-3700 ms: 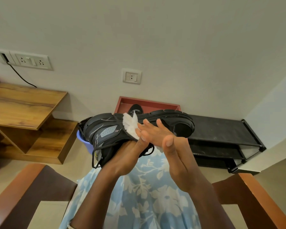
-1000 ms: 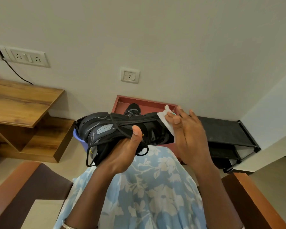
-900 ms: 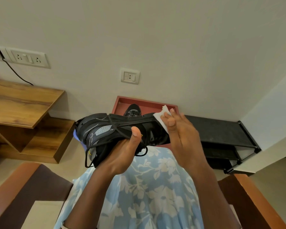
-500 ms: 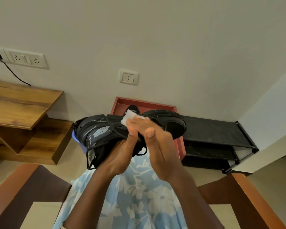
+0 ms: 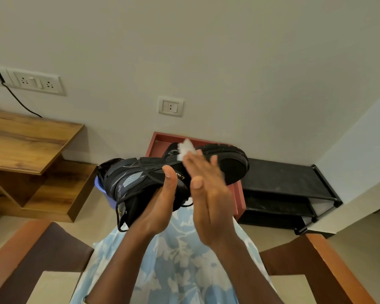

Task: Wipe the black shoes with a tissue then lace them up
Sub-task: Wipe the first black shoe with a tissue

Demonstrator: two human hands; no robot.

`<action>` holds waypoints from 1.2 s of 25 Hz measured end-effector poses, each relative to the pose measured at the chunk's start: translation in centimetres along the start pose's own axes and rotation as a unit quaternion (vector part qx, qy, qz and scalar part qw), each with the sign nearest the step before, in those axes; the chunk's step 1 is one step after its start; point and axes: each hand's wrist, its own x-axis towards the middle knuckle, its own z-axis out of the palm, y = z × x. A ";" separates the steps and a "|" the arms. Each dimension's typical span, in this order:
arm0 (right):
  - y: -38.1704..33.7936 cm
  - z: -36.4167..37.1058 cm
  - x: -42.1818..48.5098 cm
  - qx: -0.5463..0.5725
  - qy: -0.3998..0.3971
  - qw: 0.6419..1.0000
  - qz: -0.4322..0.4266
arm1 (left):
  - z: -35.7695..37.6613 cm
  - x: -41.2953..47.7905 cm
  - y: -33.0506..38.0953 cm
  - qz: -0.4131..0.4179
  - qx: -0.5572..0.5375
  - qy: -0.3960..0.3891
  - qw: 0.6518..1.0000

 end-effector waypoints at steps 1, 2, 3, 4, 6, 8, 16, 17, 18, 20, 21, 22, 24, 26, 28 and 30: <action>-0.9 0.5 -0.5 0.034 -0.019 0.999 -0.012 | -0.1 0.0 0.0 -0.009 -0.004 -0.009 1.000; -1.4 0.9 -0.9 0.053 -0.034 0.998 -0.021 | -0.1 0.0 0.0 -0.015 -0.017 -0.011 1.000; -1.5 1.0 -1.0 0.053 -0.045 0.997 -0.029 | -0.2 0.0 0.1 -0.017 -0.029 -0.009 0.999; -1.1 0.9 -1.1 0.037 -0.048 0.997 -0.036 | -0.1 0.0 0.3 -0.014 -0.039 -0.006 0.999; 0.3 0.3 -0.7 -0.026 -0.021 0.999 -0.043 | 0.0 0.1 0.3 -0.012 -0.074 0.015 0.997; 1.2 0.0 -0.6 -0.063 0.014 0.997 -0.030 | 0.3 0.1 0.1 -0.021 -0.120 0.048 0.991; -2.3 0.6 -1.7 0.130 -0.070 0.989 -0.023 | 0.1 0.7 0.7 -0.062 -0.135 0.089 0.985; -1.9 0.3 -1.4 0.120 -0.069 0.990 -0.041 | 0.1 0.6 0.7 -0.063 -0.139 0.079 0.985; -1.5 0.0 -1.1 0.101 -0.063 0.991 -0.057 | 0.2 0.4 0.8 -0.060 -0.148 0.071 0.985; -0.7 -0.4 -0.6 0.040 -0.045 0.995 -0.084 | 0.5 0.4 1.3 -0.053 -0.166 0.066 0.982; -0.5 -0.4 -0.4 0.009 -0.037 0.995 -0.094 | 0.6 0.4 1.6 -0.052 -0.171 0.068 0.982; -0.2 -0.4 -0.2 -0.015 -0.026 0.994 -0.104 | 0.7 0.5 1.8 -0.050 -0.176 0.073 0.980; 0.2 -0.3 0.3 -0.056 0.002 0.992 -0.113 | 0.9 0.6 2.0 -0.053 -0.207 0.088 0.973; 0.5 -0.6 1.0 -0.084 0.038 0.990 -0.103 | 1.1 0.7 1.8 -0.058 -0.247 0.101 0.962; 0.6 -1.5 1.9 -0.095 0.068 0.989 -0.090 | 1.1 0.8 2.1 -0.050 -0.272 0.112 0.955; 0.6 -2.3 2.8 -0.085 0.066 0.992 -0.067 | 0.8 1.2 2.5 -0.041 -0.293 0.108 0.949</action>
